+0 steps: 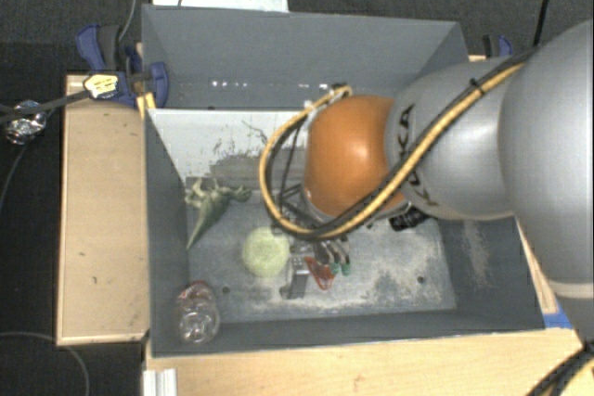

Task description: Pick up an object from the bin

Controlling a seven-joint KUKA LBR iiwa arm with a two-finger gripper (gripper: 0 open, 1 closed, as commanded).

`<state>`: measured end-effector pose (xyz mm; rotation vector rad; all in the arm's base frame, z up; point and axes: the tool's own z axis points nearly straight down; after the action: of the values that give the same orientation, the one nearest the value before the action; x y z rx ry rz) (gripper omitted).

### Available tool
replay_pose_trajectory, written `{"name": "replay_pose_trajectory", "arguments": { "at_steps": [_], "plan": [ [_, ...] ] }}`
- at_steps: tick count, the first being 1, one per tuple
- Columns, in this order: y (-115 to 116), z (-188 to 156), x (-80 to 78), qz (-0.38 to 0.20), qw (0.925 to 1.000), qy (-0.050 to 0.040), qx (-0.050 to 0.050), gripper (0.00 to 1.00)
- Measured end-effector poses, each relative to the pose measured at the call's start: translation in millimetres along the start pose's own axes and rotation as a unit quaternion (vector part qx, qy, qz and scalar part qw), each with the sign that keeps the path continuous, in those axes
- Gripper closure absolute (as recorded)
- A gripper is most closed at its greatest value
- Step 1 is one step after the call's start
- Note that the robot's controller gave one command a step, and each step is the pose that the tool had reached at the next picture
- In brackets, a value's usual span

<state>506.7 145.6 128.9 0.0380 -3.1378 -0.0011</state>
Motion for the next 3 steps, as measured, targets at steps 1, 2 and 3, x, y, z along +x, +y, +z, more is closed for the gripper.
{"name": "replay_pose_trajectory", "arguments": {
  "at_steps": [1, 2, 3],
  "plan": [
    [2, 14, -24.1, -0.109, 0.994, -0.0061, -0.001, 0.0],
    [0, 38, -25.9, -0.069, 0.9976, -0.0026, -0.001, 0.0],
    [3, 52, -32.4, -0.168, 0.9857, -0.0101, 0.0, 1.0]
  ]
}}
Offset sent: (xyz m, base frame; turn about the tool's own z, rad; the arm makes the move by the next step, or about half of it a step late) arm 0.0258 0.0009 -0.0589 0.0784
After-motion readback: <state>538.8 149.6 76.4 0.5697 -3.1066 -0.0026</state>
